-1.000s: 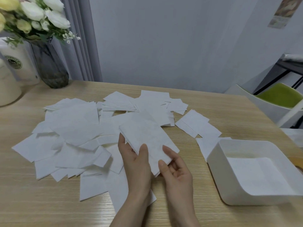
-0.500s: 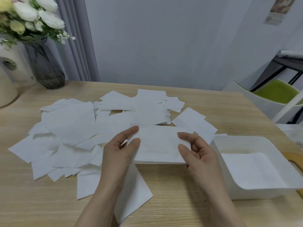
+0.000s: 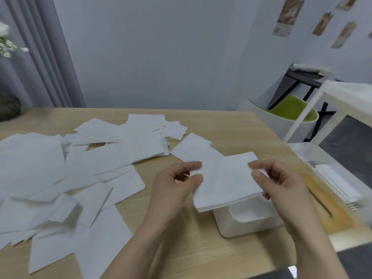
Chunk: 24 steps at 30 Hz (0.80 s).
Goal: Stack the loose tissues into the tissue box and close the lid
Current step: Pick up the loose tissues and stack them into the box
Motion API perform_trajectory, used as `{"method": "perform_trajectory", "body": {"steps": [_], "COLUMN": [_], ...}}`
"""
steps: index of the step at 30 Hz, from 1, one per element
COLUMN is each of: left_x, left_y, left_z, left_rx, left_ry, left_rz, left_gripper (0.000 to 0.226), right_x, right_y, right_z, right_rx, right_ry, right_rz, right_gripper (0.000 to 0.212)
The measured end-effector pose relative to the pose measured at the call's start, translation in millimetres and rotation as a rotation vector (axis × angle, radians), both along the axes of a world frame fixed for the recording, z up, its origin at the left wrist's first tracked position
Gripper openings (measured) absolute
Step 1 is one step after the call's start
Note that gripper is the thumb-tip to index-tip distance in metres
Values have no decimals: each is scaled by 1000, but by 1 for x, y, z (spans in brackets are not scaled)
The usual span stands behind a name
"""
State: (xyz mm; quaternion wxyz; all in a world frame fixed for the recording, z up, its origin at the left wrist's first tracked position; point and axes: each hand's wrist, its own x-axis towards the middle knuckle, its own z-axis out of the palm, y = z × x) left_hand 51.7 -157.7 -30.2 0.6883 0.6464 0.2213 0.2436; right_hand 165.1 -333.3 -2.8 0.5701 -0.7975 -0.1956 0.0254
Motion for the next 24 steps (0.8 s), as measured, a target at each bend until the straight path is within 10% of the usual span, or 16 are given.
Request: {"method": "perform_trajectory", "body": {"steps": [24], "left_x": [57], "left_y": [-49], "left_z": [-22], "left_rx": [1115], "left_ry": [288], "left_rz": [43], "left_gripper": [20], "right_x": [45], "right_y": [-56], "right_z": [-24], "right_rx": [-744], "right_ry": [-380], "right_rz": [-88], "right_gripper": [20]}}
